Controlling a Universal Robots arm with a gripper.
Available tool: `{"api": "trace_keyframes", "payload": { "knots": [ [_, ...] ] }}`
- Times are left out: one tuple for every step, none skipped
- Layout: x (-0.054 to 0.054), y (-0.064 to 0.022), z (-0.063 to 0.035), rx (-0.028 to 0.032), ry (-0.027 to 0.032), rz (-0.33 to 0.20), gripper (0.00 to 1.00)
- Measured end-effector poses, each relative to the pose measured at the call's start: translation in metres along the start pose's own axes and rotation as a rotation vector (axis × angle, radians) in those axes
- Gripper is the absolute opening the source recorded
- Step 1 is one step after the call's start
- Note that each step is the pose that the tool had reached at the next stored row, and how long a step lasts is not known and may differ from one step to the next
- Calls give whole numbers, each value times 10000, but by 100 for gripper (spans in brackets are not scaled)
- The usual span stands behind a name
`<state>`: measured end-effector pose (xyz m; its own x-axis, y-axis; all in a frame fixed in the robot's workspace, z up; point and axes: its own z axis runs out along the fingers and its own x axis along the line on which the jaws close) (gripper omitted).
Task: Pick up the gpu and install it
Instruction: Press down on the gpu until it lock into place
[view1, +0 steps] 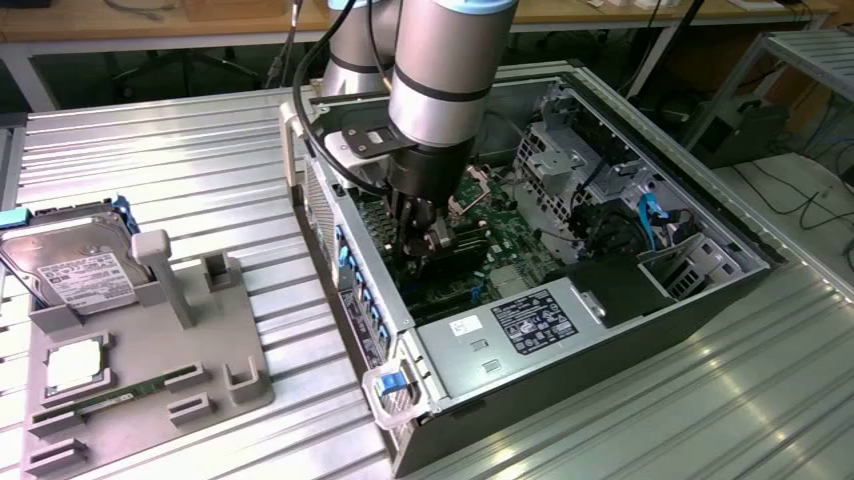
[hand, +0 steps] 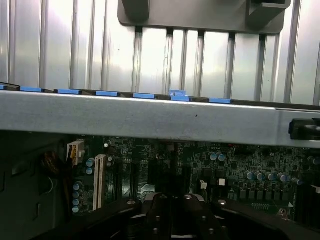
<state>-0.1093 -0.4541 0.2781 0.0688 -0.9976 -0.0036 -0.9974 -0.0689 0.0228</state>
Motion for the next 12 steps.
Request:
{"api": "trace_keyframes", "payload": {
  "knots": [
    [0,0,0,0,0,1,11],
    [0,0,0,-1,1,2,11],
    [-1,0,5,0,0,2,11],
    [-1,0,18,0,0,2,11],
    [0,0,26,-4,5,1,11],
    [0,1,27,-3,4,1,11],
    [0,1,27,-3,5,1,11],
    [0,1,29,-1,2,2,11],
    [0,0,29,-1,1,1,11],
    [0,0,30,0,1,1,11],
    [0,0,30,-1,1,1,11],
    [-1,0,30,-1,1,1,11]
  ]
}}
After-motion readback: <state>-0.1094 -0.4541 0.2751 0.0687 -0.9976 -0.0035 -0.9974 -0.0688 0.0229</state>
